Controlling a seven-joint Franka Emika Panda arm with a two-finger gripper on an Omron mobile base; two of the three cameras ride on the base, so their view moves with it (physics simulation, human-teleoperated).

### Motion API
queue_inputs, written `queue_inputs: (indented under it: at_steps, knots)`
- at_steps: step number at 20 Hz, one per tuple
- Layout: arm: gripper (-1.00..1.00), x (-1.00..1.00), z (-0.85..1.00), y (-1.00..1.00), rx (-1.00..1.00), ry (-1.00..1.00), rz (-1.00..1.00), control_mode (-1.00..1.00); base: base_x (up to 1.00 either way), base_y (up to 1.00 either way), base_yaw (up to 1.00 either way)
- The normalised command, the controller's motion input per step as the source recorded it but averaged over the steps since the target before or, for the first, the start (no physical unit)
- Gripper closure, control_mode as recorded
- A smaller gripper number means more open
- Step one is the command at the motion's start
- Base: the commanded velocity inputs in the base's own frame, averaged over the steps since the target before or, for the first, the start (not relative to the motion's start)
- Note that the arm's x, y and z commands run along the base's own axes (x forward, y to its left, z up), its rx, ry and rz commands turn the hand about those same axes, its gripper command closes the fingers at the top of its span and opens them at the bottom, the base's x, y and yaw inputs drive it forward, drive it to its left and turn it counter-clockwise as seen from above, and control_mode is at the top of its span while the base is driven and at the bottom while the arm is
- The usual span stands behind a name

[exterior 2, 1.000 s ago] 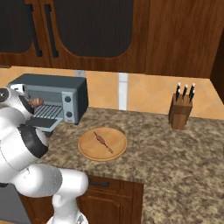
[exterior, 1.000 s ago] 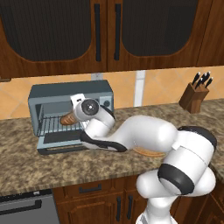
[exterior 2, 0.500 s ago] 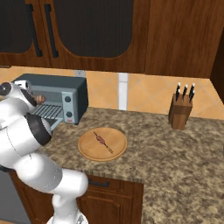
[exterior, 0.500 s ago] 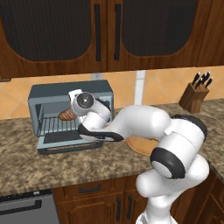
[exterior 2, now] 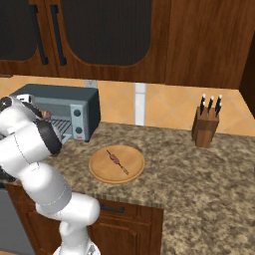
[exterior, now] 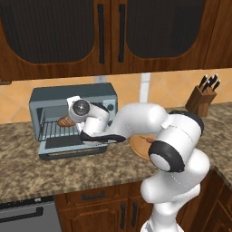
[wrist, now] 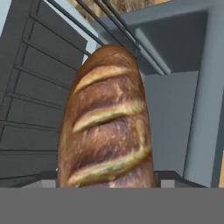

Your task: Pick up the kebab skewer and baguette bread, and place them inside the toaster oven. Close the toaster oven door and start by setting the timer.

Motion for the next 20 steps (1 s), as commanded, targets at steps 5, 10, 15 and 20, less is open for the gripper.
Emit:
queue_inputs:
  at_steps: [5, 10, 15, 20]
  knots:
    - [1.0, 0.23, -0.09, 0.06, 0.0, 0.0, 0.0, -1.0, 0.0, 0.0, 0.0]
    - [1.0, 0.32, 0.0, 0.0, 0.0, 0.0, 0.0, -1.0, 0.0, 0.0, 0.0]
    - [1.0, 0.36, 0.0, 0.04, 0.0, 0.0, 0.0, -1.0, 0.0, 0.0, 0.0]
    - [1.0, 0.24, -0.1, 0.08, 0.0, 0.0, 0.0, -1.0, 0.0, 0.0, 0.0]
